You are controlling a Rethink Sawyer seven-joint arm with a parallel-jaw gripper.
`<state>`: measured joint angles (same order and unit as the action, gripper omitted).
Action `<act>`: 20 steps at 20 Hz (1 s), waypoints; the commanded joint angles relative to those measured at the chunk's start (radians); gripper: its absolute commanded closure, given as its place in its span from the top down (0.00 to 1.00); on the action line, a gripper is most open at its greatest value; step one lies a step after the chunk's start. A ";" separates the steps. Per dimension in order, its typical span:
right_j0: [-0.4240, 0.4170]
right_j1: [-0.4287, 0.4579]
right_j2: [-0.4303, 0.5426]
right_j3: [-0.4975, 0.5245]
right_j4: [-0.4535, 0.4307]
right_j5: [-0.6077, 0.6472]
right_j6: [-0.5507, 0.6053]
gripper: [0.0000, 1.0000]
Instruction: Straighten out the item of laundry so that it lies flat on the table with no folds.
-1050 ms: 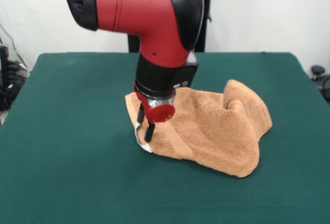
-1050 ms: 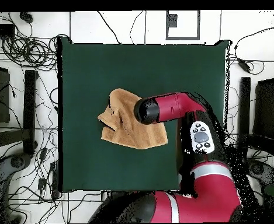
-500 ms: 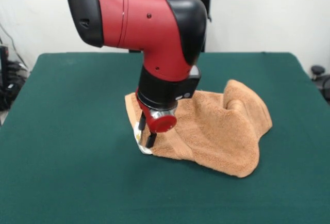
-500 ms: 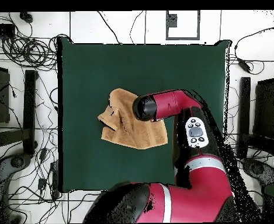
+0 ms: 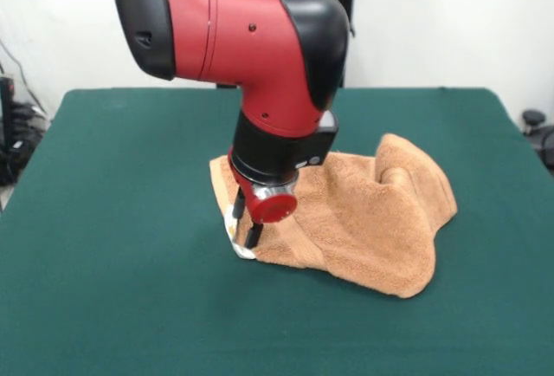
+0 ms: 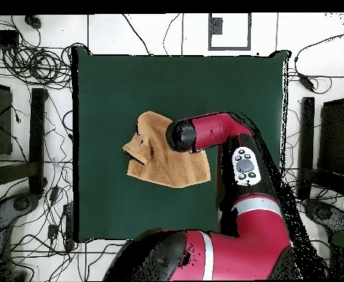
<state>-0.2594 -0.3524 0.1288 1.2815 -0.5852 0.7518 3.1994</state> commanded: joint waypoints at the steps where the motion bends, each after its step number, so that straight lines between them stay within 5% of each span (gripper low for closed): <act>1: 0.013 0.082 0.091 0.048 0.009 -0.039 -0.171 1.00; 20: -0.019 -0.014 0.071 0.211 -0.029 -0.125 -0.192 1.00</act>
<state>-0.2791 -0.3824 0.1339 1.3424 -0.5856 0.6869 3.1994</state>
